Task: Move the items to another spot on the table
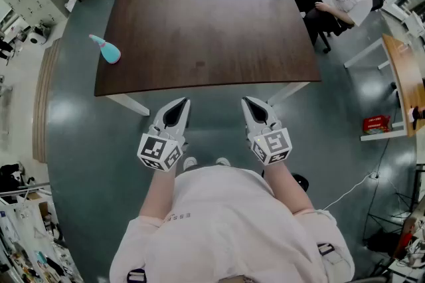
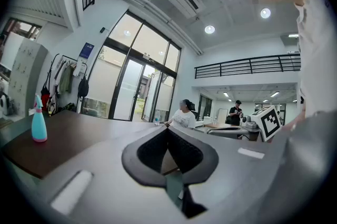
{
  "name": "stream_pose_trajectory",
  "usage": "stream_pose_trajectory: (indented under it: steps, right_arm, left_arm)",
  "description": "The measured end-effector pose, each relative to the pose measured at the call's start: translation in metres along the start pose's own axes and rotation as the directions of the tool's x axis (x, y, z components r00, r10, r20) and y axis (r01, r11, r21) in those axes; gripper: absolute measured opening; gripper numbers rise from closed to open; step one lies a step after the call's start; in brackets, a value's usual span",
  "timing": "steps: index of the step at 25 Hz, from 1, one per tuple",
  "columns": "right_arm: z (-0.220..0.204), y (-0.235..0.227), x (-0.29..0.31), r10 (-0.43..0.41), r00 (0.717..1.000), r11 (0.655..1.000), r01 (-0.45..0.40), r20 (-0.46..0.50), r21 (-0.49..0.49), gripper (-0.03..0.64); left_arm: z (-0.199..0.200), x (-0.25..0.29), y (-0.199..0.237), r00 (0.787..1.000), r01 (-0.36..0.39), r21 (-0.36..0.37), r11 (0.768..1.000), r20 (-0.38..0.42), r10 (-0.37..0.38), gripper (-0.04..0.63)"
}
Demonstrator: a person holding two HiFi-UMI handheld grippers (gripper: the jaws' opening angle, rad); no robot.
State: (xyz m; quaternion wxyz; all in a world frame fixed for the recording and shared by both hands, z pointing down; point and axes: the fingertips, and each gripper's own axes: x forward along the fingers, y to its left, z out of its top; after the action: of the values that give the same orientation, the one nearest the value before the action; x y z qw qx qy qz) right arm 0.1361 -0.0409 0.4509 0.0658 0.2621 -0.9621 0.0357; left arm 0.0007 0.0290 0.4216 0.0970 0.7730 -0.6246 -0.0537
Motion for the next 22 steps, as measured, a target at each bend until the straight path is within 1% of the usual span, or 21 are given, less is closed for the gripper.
stream_pose_trajectory:
  steps: [8,14,18,22]
  right_arm:
    - [-0.002,-0.005,-0.002,0.009,1.0,1.0,-0.009,-0.005,-0.002,-0.009]
    - [-0.004,-0.015,-0.006,-0.023,1.0,0.999,0.022,0.007,0.037,-0.009]
    - [-0.01,-0.023,-0.008,0.003,1.0,0.999,-0.002,-0.009,0.036,-0.009]
    - [-0.014,-0.031,-0.006,0.049,0.999,0.998,-0.048,-0.024,0.032,-0.009]
  left_arm:
    - [-0.003,0.002,-0.001,1.0,-0.016,-0.002,1.0,0.002,0.016,0.008]
    - [-0.006,0.004,-0.006,1.0,-0.022,-0.007,1.0,-0.002,0.022,0.008]
    - [-0.01,0.006,-0.01,0.999,-0.051,-0.008,0.999,0.001,0.051,0.008]
    - [-0.012,0.007,-0.011,0.994,-0.106,-0.012,0.994,0.011,0.106,0.008]
